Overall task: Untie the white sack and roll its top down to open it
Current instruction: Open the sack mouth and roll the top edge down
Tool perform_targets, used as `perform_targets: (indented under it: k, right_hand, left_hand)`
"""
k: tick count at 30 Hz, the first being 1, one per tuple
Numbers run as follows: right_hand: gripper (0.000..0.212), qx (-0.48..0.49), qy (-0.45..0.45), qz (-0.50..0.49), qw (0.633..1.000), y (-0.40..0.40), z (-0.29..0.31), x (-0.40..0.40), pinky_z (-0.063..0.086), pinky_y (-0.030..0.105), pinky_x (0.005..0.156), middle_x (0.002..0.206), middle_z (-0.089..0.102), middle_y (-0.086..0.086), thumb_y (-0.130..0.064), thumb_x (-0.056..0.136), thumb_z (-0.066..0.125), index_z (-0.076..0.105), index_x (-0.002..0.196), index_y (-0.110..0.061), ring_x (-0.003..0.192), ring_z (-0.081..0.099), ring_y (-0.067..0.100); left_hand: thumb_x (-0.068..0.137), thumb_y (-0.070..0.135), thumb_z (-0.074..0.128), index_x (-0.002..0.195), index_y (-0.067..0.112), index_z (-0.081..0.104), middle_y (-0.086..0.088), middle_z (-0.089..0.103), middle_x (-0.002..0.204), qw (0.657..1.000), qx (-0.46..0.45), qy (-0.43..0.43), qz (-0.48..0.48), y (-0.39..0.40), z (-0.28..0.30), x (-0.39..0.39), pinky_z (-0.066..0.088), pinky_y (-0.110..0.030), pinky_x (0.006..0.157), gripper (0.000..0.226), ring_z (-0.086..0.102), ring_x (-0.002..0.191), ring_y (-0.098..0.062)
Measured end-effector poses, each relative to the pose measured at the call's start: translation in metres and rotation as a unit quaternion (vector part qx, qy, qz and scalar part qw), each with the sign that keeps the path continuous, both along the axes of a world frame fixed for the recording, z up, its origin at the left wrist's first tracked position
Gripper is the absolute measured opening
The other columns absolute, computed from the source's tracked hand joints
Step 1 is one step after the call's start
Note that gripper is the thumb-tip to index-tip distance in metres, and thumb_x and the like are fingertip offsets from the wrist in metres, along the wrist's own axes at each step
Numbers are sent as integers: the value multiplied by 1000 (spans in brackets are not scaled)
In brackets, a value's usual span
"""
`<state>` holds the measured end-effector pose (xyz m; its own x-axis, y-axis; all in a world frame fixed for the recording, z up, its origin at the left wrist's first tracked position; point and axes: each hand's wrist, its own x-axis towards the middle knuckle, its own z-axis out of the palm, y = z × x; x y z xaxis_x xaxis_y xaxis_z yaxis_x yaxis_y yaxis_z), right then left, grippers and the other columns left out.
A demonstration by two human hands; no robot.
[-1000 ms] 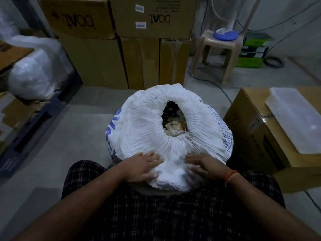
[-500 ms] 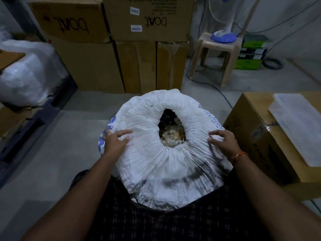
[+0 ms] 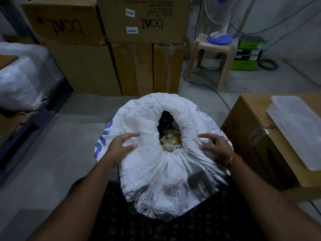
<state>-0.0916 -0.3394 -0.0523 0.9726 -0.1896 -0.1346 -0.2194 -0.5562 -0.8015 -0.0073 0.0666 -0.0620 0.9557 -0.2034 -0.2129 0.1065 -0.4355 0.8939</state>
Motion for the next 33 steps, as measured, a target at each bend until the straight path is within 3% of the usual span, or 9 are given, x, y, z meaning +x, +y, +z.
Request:
perform_targets:
  k: [3, 5, 7, 9, 11, 15, 22, 28, 33]
  right_hand:
    - [39, -104, 7, -19, 994, -3, -2, 0, 44, 7, 87, 117, 73, 5, -3, 79, 83, 76, 116, -11, 113, 64, 16]
    - [43, -175, 27, -54, 983, -12, -3, 2, 50, 29, 97, 126, 72, 9, -7, 78, 82, 75, 119, -19, 116, 67, 27]
    - [48, -211, 63, -85, 972, -21, -2, 2, 50, 36, 99, 135, 66, 12, -8, 81, 78, 72, 126, -19, 119, 65, 33]
    - [49, -240, 98, -105, 960, -27, -3, 0, 51, 39, 99, 139, 62, 15, -9, 83, 75, 68, 132, -18, 121, 63, 36]
    - [50, -256, 124, -115, 952, -32, -5, -1, 52, 40, 96, 138, 62, 17, -11, 85, 74, 66, 134, -19, 120, 63, 38]
    - [54, -251, 135, -131, 949, -38, -8, -1, 52, 41, 99, 138, 61, 19, -13, 85, 74, 64, 137, -21, 121, 62, 38]
    - [59, -231, 124, -145, 954, -38, -7, -4, 52, 41, 100, 143, 58, 19, -6, 83, 69, 62, 139, -23, 125, 59, 40]
    - [60, -230, 121, -164, 952, -41, -8, -4, 51, 38, 101, 138, 60, 21, -6, 82, 69, 62, 139, -22, 124, 60, 38]
    - [71, -218, 143, -124, 957, -37, -15, -2, 46, 37, 107, 145, 55, 20, -20, 79, 82, 56, 145, -19, 130, 56, 37]
  left_hand:
    - [87, 2, 77, 125, 27, 75, 2, 70, 126, 980, 186, -64, 14, 2, 0, 4, 53, -25, 94, 45, 68, 112, -12]
    - [91, -4, 70, 109, 25, 73, 1, 68, 115, 977, 210, -35, 33, 4, -1, 8, 52, -11, 83, 35, 70, 96, 10]
    - [96, -6, 62, 102, 26, 65, 1, 60, 107, 974, 218, -25, 55, 5, 4, 4, 48, -6, 74, 34, 66, 92, 18]
    - [99, 3, 60, 128, 15, 68, -17, 58, 134, 956, 271, -62, 91, 14, 0, 3, 51, -28, 91, 33, 65, 121, -20]
    - [97, 5, 61, 135, 12, 65, -20, 50, 145, 939, 316, -83, 111, 20, 0, 2, 50, -40, 96, 39, 61, 124, -40]
    - [93, 2, 63, 134, 16, 70, -22, 46, 139, 918, 362, -103, 124, 28, 0, 1, 52, -49, 96, 44, 66, 107, -48]
    - [94, 6, 64, 139, 20, 66, -20, 43, 142, 911, 385, -95, 109, 30, -5, 4, 52, -47, 101, 47, 66, 111, -45]
    - [95, 4, 62, 141, 25, 64, -19, 44, 134, 903, 394, -113, 131, 32, -5, 3, 54, -46, 91, 51, 67, 97, -46]
    - [94, 13, 67, 139, 21, 64, -19, 41, 149, 919, 365, -96, 113, 27, -18, 5, 50, -43, 96, 45, 60, 119, -44]
